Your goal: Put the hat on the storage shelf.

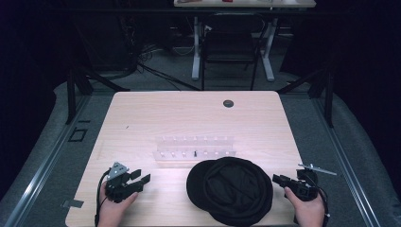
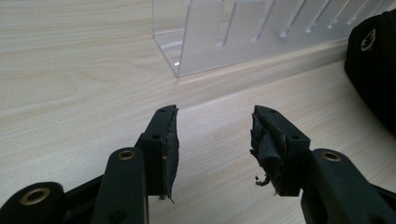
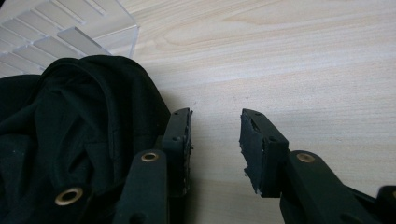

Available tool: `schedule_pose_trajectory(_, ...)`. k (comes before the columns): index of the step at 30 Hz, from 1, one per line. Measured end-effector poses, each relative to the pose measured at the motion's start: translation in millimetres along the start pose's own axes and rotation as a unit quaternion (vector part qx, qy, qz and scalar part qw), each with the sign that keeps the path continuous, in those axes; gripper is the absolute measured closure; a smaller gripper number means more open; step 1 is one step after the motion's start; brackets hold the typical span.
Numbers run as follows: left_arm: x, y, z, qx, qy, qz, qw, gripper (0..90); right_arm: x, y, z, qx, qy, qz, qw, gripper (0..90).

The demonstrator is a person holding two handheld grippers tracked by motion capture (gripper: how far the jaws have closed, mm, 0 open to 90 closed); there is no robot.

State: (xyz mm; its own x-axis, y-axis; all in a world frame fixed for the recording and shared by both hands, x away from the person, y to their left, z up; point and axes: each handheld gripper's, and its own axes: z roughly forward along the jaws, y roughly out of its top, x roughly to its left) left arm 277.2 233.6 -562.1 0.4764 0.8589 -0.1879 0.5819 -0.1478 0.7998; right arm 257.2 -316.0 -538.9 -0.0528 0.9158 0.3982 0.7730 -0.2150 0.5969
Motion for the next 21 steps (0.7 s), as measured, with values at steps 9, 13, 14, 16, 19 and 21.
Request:
schedule_pose_trajectory(9,-5.5,-0.1,-1.6,0.001,-0.003,0.008,1.0000,50.1,12.5,5.9,-13.6,0.030,0.002,0.005,0.9995,63.6)
schedule_pose_trajectory(13,-7.7,-0.2,-1.9,0.000,-0.006,0.015,0.9999,49.8,14.8,6.6,-20.8,0.048,0.004,0.011,0.9988,65.4)
schedule_pose_trajectory(14,-8.4,0.1,-2.9,-0.002,-0.006,0.017,0.9998,49.8,14.7,6.8,-22.1,0.053,0.004,0.010,0.9985,65.3)
schedule_pose_trajectory(16,-8.7,0.0,-3.3,-0.004,-0.007,0.016,0.9998,49.8,15.5,7.2,-23.5,0.061,0.005,0.012,0.9981,64.9)
schedule_pose_trajectory(19,-8.1,-0.2,-3.2,-0.001,-0.006,0.017,0.9998,49.6,16.8,8.7,-27.3,0.078,0.005,0.009,0.9969,64.9)
schedule_pose_trajectory(21,-7.5,-0.2,-2.8,0.001,-0.007,0.016,0.9999,49.2,18.5,8.4,-25.1,0.110,0.010,0.005,0.9939,65.2)
